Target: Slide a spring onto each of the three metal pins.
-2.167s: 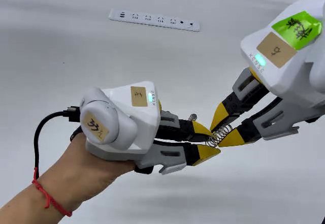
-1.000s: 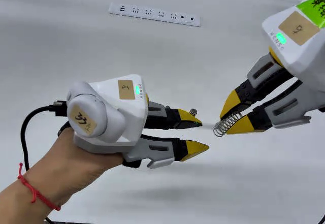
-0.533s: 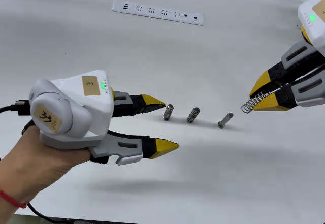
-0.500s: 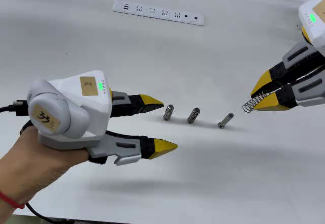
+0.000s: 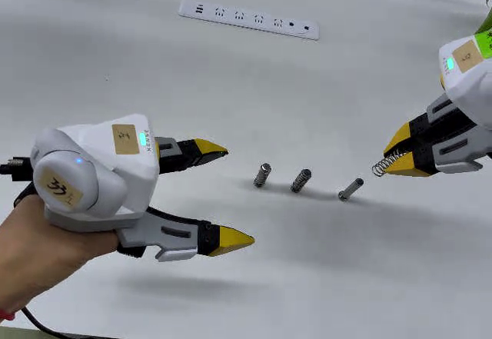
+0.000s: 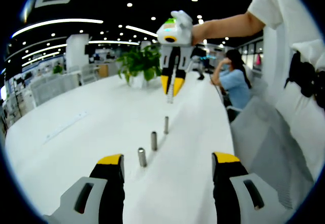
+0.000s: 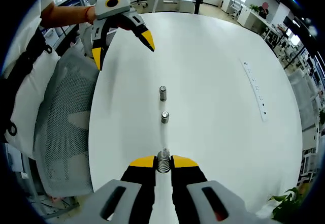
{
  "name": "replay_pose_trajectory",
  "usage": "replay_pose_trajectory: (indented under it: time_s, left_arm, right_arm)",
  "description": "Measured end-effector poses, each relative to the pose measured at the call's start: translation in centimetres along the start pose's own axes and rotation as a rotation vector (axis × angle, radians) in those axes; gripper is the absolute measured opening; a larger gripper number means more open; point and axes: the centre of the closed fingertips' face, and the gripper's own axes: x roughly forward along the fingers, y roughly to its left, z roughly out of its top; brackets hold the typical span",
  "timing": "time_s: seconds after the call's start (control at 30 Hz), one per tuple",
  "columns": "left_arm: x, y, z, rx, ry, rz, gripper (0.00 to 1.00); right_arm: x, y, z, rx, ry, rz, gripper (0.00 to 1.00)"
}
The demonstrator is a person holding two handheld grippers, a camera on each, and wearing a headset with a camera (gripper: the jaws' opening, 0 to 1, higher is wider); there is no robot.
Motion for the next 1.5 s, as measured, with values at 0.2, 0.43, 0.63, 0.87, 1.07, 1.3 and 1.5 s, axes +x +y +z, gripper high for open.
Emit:
replay_pose_trajectory:
  time_s: [0.2, 0.43, 0.63, 0.87, 1.07, 1.3, 1.5]
  left_arm:
    - [0.2, 0.4, -0.4, -0.016, 0.002, -0.004, 0.76]
    - [0.4, 0.5, -0.6, -0.032, 0.000, -0.001, 0.79]
    - [0.5, 0.5, -0.8, -0.043, 0.001, -0.001, 0.81]
    - [0.5, 0.5, -0.7, -0.054, -0.008, 0.003, 0.81]
    - [0.6, 0.3, -0.7, -0.062, -0.010, -0.001, 0.81]
    - [0.8, 0.3, -0.7, -0.068, -0.012, -0.003, 0.81]
    - [0.9, 0.3, -0.7, -0.069, -0.013, -0.006, 0.80]
  right_arm:
    - [1.6, -0.2, -0.5, 0.008, 0.011, -0.006, 0.12]
    - [2.9, -0.5, -1.0, 0.022, 0.012, -0.001, 0.12]
    - [3.2, -0.3, -1.1, 0.011, 0.029, 0.003, 0.12]
    - [3.5, -0.4, -1.4, 0.011, 0.040, 0.009, 0.12]
    - [3.7, -0.1, -1.3, 0.014, 0.043, 0.015, 0.12]
    - [4.0, -0.2, -1.4, 0.021, 0.038, 0.020, 0.12]
    - [4.5, 0.2, -1.4, 0.025, 0.036, 0.022, 0.12]
